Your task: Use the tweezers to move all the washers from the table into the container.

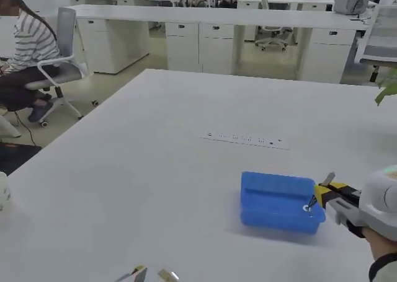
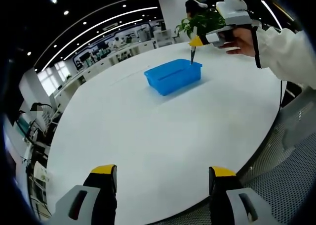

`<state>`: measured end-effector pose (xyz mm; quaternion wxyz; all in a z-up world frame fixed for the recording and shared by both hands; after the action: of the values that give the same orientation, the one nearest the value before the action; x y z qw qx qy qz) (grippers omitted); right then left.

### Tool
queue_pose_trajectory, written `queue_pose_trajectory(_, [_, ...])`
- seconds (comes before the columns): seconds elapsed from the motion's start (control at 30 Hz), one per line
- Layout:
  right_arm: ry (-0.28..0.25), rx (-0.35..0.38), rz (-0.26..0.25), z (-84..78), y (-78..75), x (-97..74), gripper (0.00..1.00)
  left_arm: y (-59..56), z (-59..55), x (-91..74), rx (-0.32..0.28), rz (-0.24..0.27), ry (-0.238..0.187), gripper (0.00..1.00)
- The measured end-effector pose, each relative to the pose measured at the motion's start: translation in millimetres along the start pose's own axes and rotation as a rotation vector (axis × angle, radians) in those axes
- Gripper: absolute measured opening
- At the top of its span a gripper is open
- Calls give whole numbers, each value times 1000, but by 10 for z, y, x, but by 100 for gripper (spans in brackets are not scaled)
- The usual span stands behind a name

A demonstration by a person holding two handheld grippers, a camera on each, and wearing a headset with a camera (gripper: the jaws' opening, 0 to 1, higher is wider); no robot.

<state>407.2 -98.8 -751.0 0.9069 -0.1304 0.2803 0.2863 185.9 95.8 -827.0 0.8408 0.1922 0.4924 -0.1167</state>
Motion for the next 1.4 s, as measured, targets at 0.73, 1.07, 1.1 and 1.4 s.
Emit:
queue_pose_trajectory(0.73, [104, -36, 18, -269, 44, 402, 2, 28, -27, 25, -12, 7, 21, 77])
queue_pose_trajectory(1.07, [128, 21, 48, -308, 34, 411, 2, 25, -31, 24, -12, 7, 21, 77])
queue_pose_trajectory(1.1, [130, 19, 46, -309, 30, 410, 2, 25, -30, 24, -12, 7, 21, 77])
queue_pose_trajectory(1.4, [58, -80, 60, -40, 57, 136, 2, 27, -26, 23, -10, 6, 18, 77])
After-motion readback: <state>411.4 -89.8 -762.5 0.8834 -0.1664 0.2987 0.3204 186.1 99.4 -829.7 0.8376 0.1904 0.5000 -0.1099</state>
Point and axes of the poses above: the centre of the closed fingertips' face, and the gripper's own axes: x roughly forward along the fingers, y roughly to its left, z roughly out of its top, the point moved 1 cm from there along -x, roughly backward along the fingers, and after that the axes turned 15 degrees about y, right-handed, at the moved point
